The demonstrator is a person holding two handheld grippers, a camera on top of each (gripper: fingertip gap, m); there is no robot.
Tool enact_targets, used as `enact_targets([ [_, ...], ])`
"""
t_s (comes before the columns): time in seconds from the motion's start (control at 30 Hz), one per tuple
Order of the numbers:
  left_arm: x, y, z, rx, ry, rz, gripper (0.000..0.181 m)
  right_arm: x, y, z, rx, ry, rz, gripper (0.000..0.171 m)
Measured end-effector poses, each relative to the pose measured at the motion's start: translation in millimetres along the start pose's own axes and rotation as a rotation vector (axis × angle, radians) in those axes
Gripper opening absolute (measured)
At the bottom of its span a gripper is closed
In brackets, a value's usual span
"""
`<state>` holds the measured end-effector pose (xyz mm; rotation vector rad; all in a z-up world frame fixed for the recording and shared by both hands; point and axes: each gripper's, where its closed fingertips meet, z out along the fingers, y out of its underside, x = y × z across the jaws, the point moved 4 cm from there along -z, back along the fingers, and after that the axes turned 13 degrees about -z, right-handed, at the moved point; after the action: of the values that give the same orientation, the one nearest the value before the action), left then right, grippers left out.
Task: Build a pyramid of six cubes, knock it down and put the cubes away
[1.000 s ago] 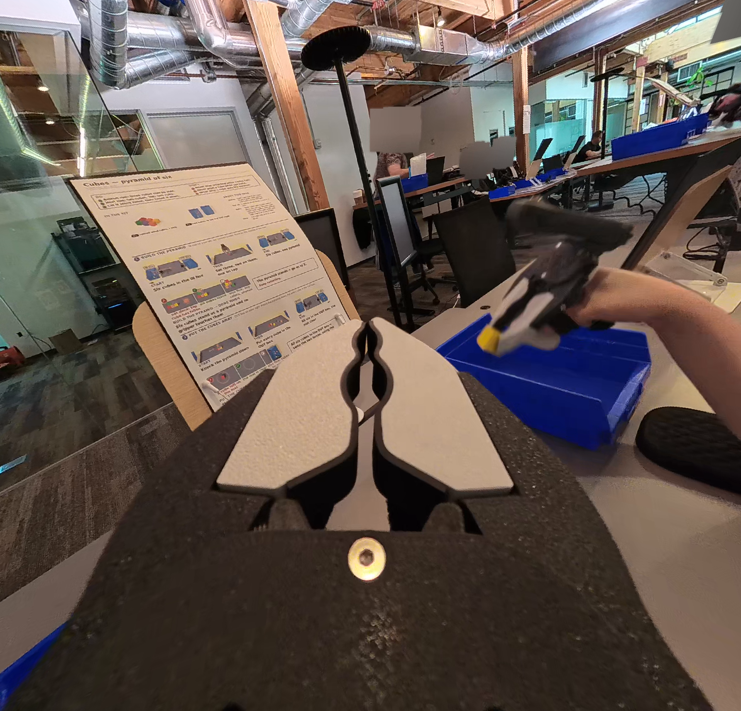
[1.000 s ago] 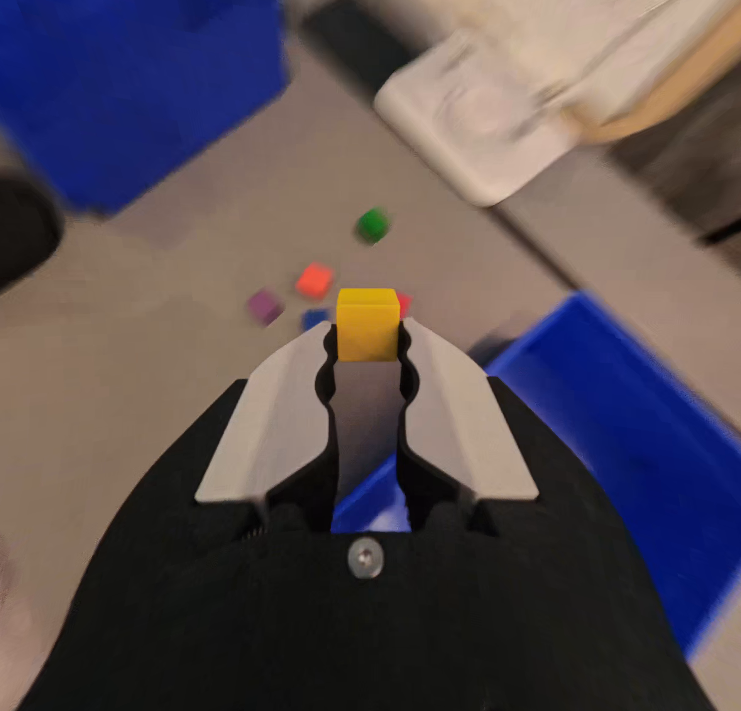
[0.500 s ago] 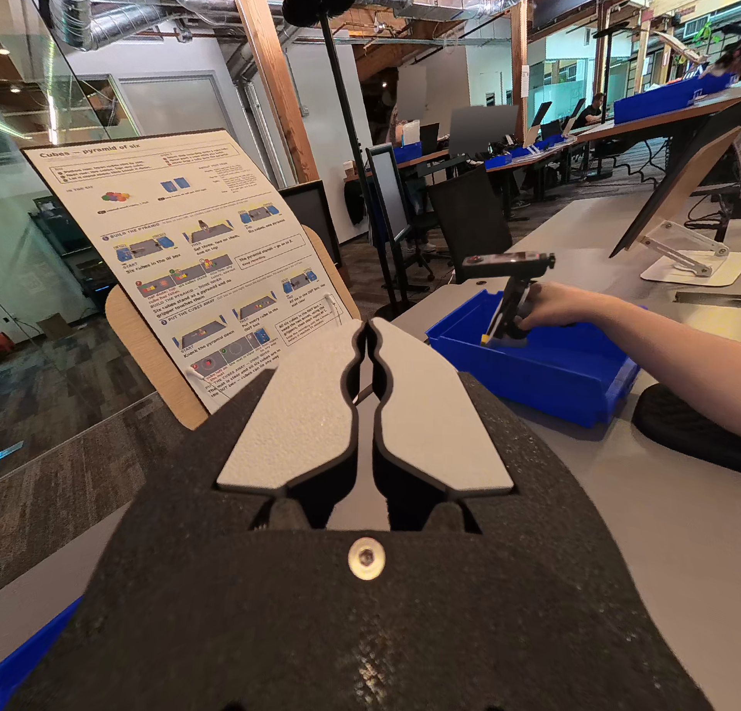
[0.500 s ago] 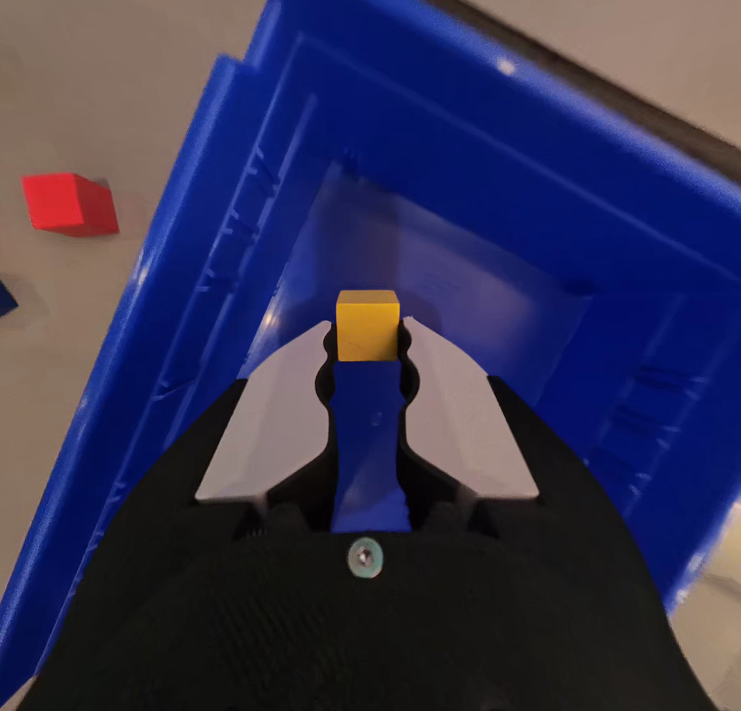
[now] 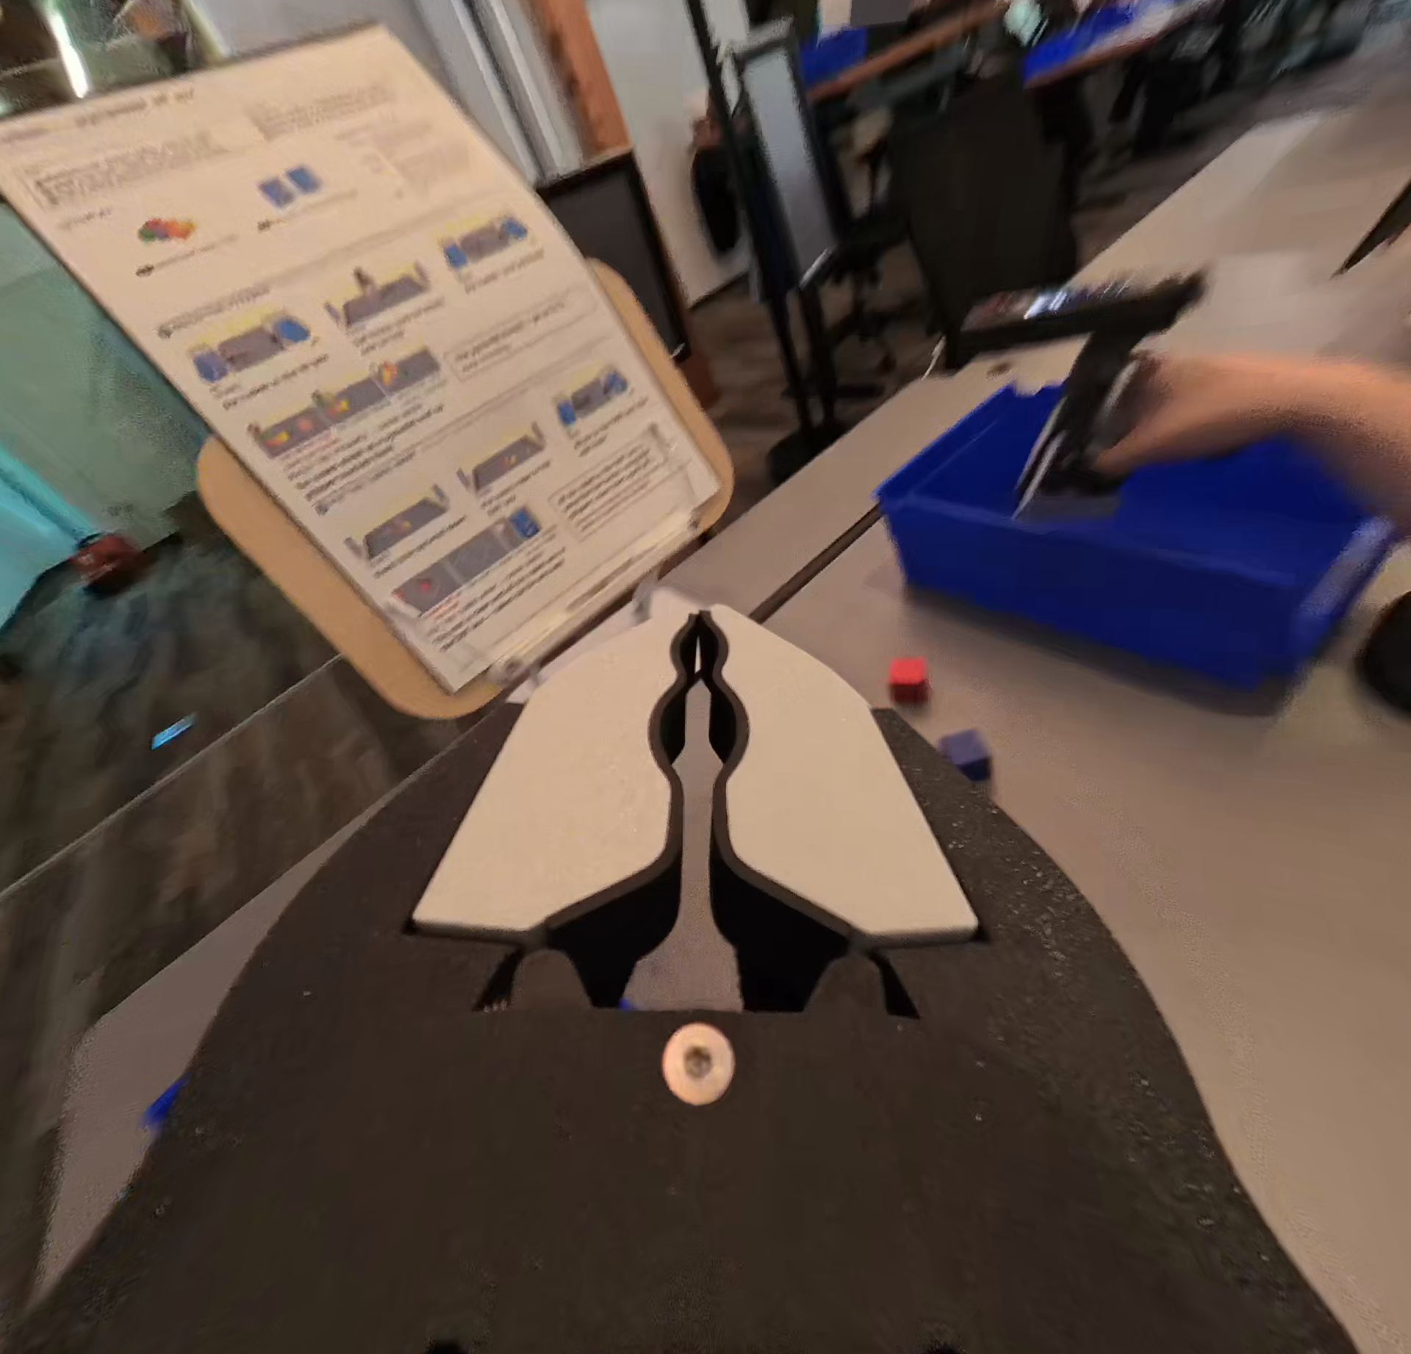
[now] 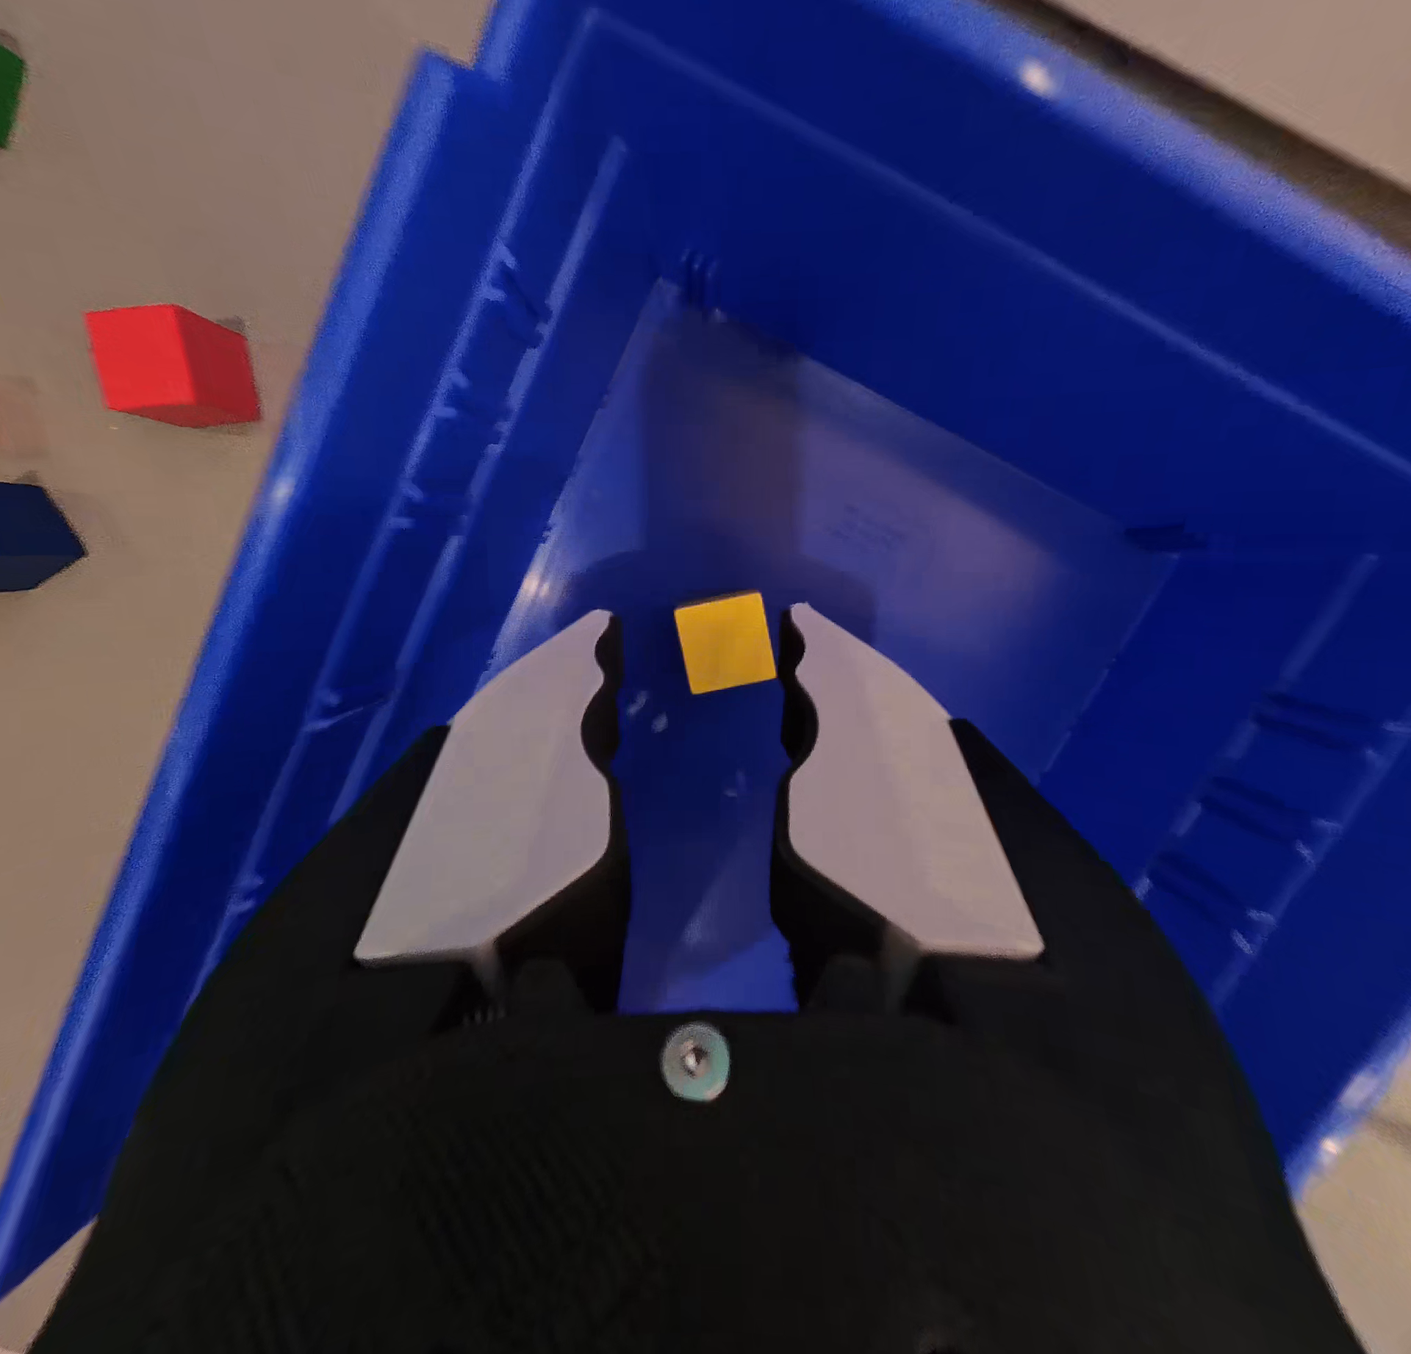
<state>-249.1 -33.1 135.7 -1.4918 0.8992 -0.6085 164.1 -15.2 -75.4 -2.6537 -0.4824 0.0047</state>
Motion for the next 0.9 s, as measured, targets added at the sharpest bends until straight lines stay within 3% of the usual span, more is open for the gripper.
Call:
enact_targets([
  [0.1, -13, 21, 20, -0.136, -0.203, 0.097, 0.0, -5, -17, -37, 0.133, 0.049, -0.02, 0.042],
  [0.17, -17, 31, 30, -0.186, -0.254, 0.105, 0.0, -21, -35, -65, 0.247, 0.071, -0.072, 0.043],
  [0.33, -33, 48, 45, -0.245, -0.399, 0.17, 0.0, -103, -74, -102, 0.431, 0.014, -0.32, 0.042],
  [0.47, -39, 57, 51, -0.282, -0.435, 0.196, 0.0, -188, -88, -80, 0.424, -0.189, -0.578, 0.04],
  [0.57, -40, 61, 54, -0.294, -0.434, 0.19, 0.0, -229, -90, -48, 0.397, -0.188, -0.823, 0.028],
  [0.7, -41, 64, 55, -0.314, -0.444, 0.207, 0.0, -262, -82, -14, 0.329, -0.122, -1.074, 0.028],
  [0.9, -41, 70, 56, -0.354, -0.432, 0.216, 0.0, -277, -70, 7, 0.279, -0.222, -1.12, 0.032],
])
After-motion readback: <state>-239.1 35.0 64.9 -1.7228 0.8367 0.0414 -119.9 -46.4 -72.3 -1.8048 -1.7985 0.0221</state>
